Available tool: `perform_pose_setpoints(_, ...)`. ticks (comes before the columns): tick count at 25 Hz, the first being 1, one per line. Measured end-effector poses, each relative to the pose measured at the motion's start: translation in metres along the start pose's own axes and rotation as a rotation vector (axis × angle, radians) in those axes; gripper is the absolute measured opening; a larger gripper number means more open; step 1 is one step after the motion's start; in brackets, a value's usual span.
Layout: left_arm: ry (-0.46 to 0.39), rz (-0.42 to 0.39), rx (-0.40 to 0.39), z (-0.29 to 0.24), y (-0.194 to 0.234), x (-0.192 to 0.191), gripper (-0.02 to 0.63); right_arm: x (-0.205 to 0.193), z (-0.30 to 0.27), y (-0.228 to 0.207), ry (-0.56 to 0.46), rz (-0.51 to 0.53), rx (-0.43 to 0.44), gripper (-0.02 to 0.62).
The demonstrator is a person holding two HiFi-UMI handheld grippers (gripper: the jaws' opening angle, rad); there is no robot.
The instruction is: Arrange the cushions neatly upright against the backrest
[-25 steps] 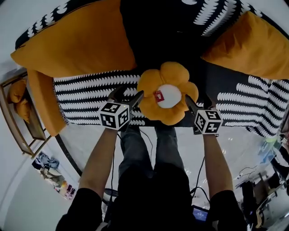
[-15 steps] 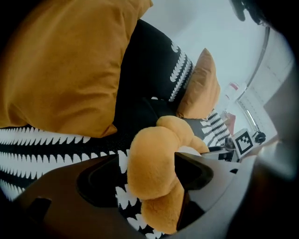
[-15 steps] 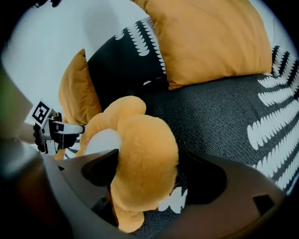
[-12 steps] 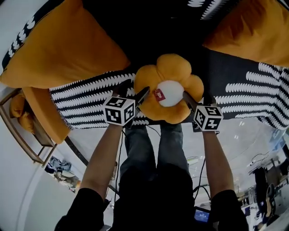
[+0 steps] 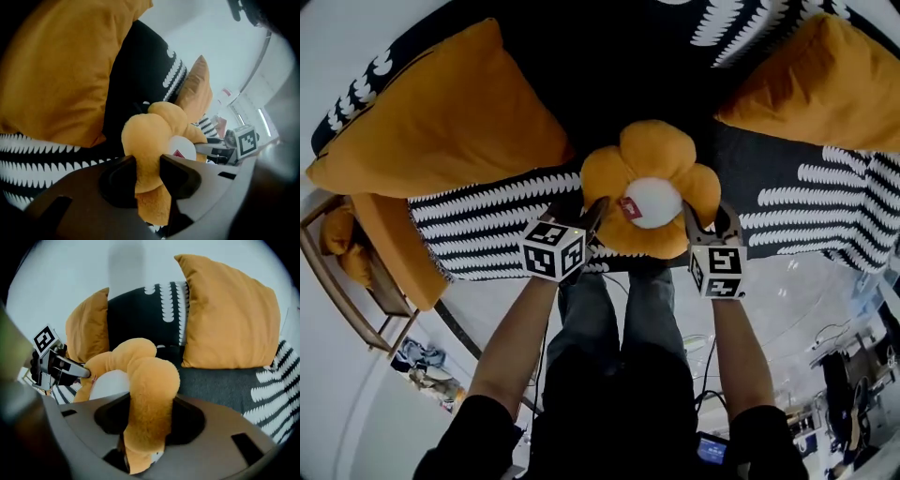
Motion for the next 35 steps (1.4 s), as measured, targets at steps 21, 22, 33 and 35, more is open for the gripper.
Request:
perform_pose_setpoints(21, -0.551, -0.291, 0.115, 0.006, -0.017, 0.199, 0.232, 0.212, -0.062, -0.039, -0.517, 0.24, -0.104, 0.276)
perform_pose_setpoints(22, -0.528, -0.283, 0.138, 0.003, -0.011, 0.195, 0.308, 0.209, -0.067, -0.042, -0.502, 0.201, -0.11, 0.325)
perform_pose_setpoints(33, -0.468, -0.287, 0.15, 0.015, -0.005, 0.172, 0.342, 0.174, -0.045, -0.047, -0.452, 0.1, -0.117, 0.338)
perform_pose_setpoints(35, -0.481, -0.299, 0.147, 0.023, -0.014, 0.179, 0.342, 0.176, -0.034, -0.044, -0.458, 0.11, -0.108, 0.315)
Point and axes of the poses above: the fingertips, and each gripper's own axes: z backward along the fingers, y to its left, x out of its top, the point moved 1 cm from there along z, backward along the fingers, and after that the axes turned 15 degrees about -y, right-handed, at the moved point
